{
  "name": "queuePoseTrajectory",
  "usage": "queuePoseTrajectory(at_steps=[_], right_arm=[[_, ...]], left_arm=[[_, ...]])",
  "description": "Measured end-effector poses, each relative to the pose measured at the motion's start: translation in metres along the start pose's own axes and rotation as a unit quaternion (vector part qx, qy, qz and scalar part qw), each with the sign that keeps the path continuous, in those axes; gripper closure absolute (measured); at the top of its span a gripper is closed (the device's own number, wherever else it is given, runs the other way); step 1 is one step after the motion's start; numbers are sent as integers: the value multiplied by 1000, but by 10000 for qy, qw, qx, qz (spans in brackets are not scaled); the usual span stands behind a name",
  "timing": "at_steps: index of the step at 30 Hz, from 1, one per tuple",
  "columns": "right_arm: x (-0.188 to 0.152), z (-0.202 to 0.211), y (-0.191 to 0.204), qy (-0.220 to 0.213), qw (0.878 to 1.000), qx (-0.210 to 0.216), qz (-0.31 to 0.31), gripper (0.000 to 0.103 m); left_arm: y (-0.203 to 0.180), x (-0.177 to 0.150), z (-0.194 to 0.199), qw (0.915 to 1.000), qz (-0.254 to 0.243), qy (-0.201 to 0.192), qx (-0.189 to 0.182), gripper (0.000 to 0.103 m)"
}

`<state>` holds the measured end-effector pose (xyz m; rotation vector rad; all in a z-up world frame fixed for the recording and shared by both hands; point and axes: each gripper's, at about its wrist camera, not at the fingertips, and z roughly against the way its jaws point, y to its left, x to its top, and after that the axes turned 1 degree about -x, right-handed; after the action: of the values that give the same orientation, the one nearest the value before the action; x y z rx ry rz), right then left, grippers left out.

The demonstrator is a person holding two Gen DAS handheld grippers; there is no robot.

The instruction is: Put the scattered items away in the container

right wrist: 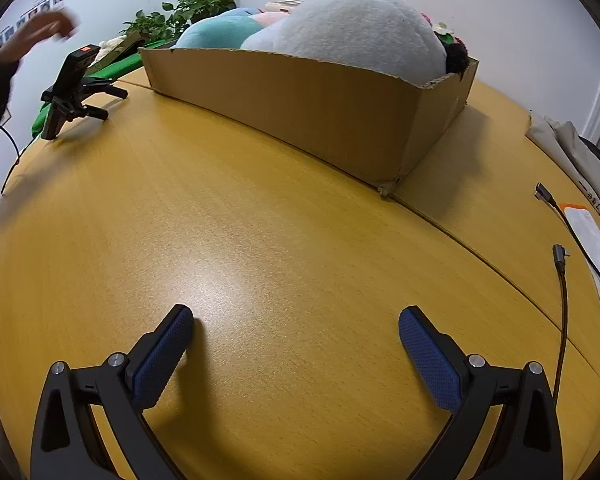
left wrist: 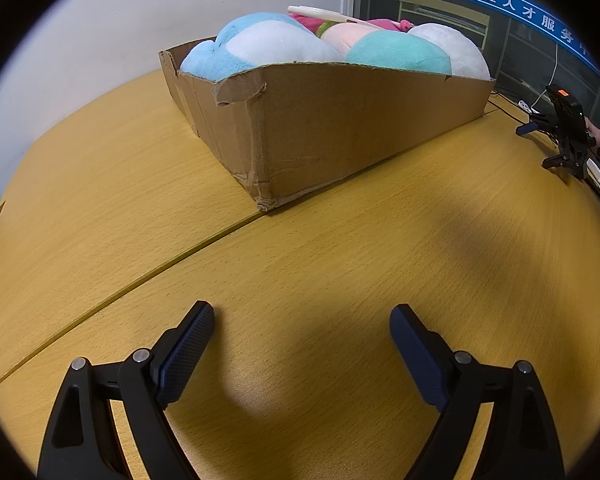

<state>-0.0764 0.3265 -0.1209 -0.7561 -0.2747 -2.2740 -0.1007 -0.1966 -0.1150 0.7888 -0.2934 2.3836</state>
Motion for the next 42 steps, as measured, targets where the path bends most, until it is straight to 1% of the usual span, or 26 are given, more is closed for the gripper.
queuePoseTrajectory(at_steps=[4,8,12,42], right_arm=[[-6,4,0,-3,9999,85,114,0],[-8,5,-1,0,9999,81,136,0],[-9,7,-1,1,9999,77,137,0],[-11,8,1,-5,9999,80,129,0]], left_arm=[[0,1,-1,10000,-1,-1,0,14],[0,1,-2,10000,-1,-1,-1,14],[4,-1,-2,9999,91,-11,44,14],[-1,0,-7,10000,75,-15,62,13]])
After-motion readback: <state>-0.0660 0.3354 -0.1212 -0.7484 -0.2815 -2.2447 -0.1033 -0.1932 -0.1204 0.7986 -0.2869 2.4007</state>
